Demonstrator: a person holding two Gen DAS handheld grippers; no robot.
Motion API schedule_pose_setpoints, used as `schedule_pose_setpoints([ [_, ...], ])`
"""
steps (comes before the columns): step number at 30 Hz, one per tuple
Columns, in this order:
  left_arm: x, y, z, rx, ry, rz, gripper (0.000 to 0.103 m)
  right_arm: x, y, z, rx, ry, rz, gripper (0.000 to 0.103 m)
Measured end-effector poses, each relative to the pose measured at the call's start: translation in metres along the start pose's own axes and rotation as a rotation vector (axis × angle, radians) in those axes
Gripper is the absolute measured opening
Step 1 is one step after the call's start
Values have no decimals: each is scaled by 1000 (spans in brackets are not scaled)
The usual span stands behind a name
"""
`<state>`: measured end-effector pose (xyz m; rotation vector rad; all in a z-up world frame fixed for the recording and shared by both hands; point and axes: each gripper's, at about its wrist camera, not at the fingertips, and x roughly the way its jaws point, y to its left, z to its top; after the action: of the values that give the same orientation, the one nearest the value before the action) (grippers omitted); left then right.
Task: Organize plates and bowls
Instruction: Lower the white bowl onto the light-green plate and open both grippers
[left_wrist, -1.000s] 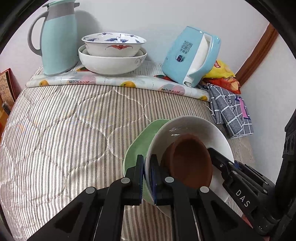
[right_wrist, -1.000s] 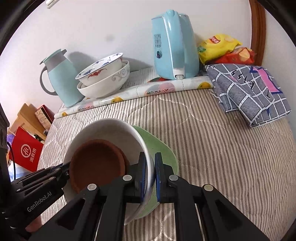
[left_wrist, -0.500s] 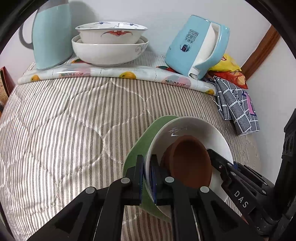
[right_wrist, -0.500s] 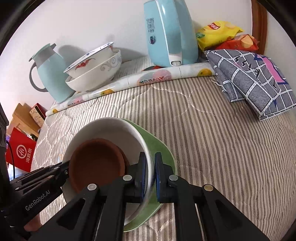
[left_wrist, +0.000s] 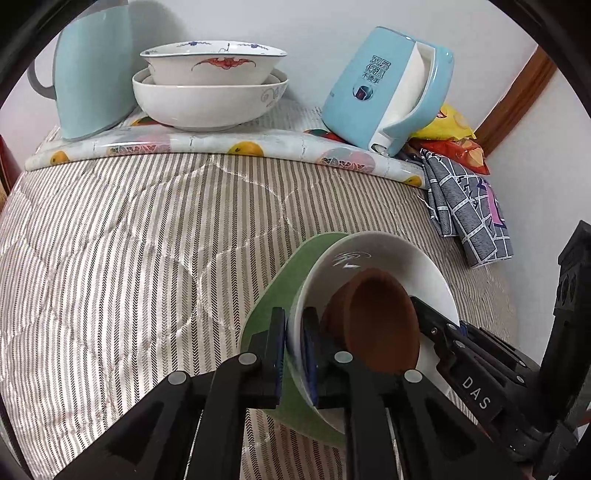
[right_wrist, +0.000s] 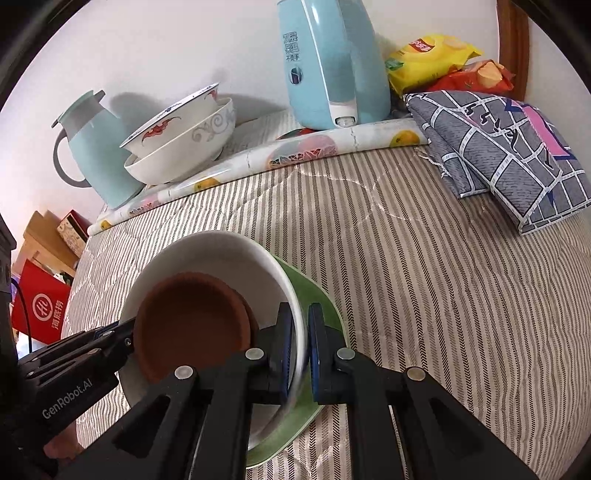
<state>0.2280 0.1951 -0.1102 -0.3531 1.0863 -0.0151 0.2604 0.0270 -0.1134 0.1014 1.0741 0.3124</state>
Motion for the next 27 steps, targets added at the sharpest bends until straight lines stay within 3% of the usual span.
schedule_pose_setpoints([
  [4, -1, 0, -2, 11, -5, 21, 20, 0, -1, -1, -6, 2, -11, 10],
  [18, -19, -4, -13, 39, -43, 88, 29, -17, 1, -10, -31, -8, -26, 19],
  [27, -48, 0, -26, 4, -94, 94, 38, -45, -1, -20, -62, -27, -49, 33],
])
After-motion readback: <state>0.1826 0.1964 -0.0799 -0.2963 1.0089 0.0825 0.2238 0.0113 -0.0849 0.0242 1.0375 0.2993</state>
